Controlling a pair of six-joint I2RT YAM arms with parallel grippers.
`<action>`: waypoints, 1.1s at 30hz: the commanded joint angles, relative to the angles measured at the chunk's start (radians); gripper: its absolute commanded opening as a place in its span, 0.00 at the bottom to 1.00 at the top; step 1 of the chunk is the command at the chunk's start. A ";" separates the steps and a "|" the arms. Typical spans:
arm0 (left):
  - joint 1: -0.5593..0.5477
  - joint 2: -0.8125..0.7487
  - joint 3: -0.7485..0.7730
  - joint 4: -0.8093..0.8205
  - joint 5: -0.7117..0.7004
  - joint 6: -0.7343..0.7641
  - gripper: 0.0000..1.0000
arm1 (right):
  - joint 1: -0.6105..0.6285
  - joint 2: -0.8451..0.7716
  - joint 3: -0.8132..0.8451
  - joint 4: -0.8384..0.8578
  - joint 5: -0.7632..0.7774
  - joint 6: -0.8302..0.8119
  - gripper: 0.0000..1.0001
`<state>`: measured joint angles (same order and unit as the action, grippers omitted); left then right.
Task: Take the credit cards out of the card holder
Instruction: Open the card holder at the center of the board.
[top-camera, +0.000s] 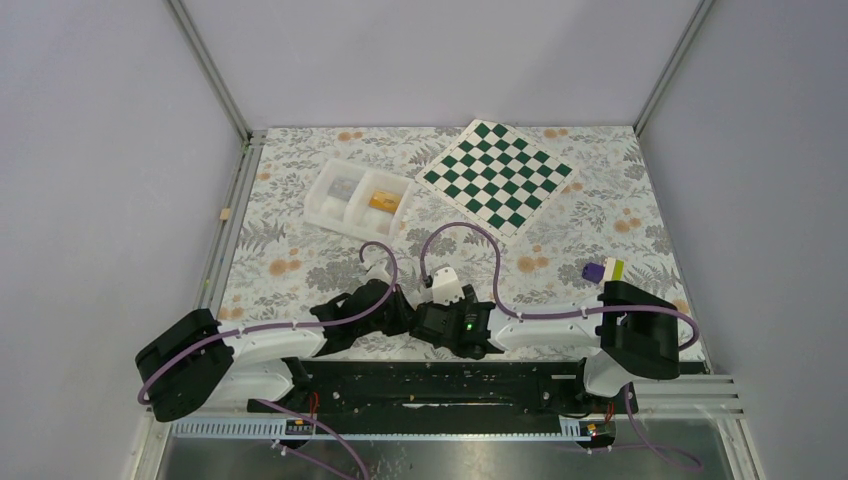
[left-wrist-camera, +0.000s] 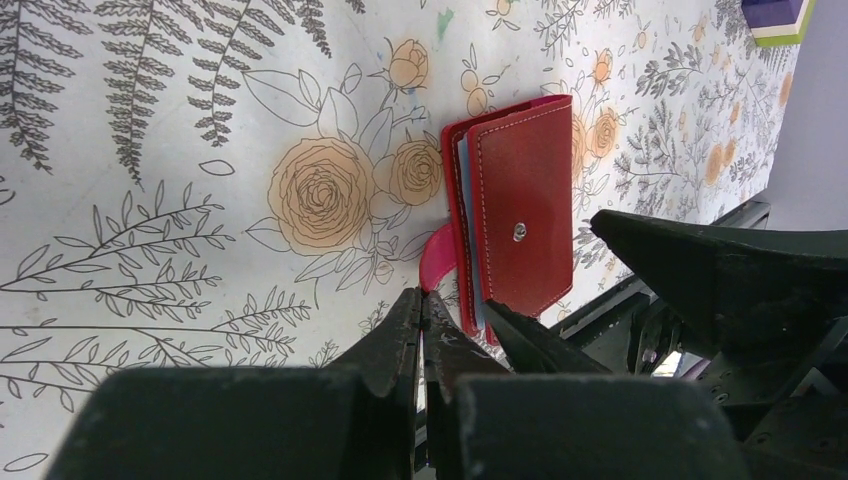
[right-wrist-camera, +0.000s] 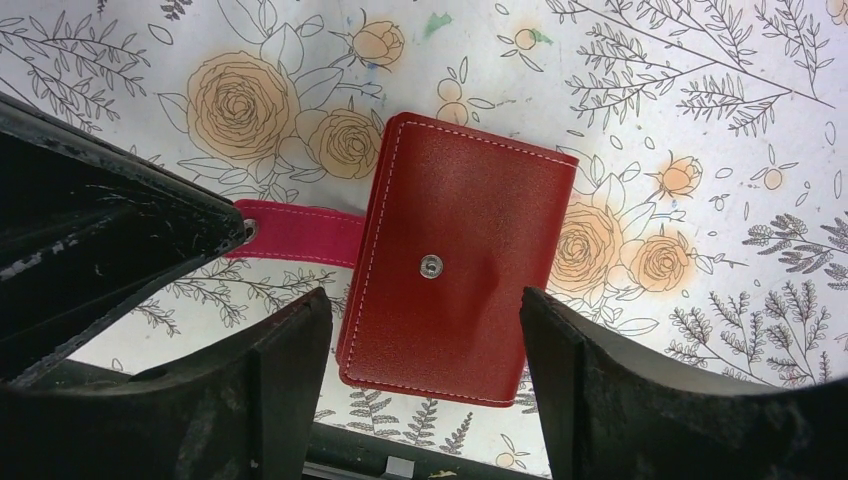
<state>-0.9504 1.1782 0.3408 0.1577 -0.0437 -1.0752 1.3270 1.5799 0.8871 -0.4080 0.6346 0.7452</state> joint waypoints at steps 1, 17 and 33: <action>0.005 0.005 -0.008 0.061 -0.012 -0.015 0.00 | 0.009 0.018 0.021 -0.010 0.074 0.002 0.76; 0.005 0.001 -0.004 0.028 -0.037 -0.013 0.00 | 0.010 0.035 0.057 -0.135 0.141 0.031 0.69; 0.005 0.023 0.018 -0.031 -0.056 -0.005 0.00 | -0.038 -0.143 -0.032 -0.167 0.177 0.050 0.58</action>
<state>-0.9497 1.2068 0.3378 0.1394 -0.0647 -1.0817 1.3231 1.4754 0.8829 -0.5415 0.7521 0.7685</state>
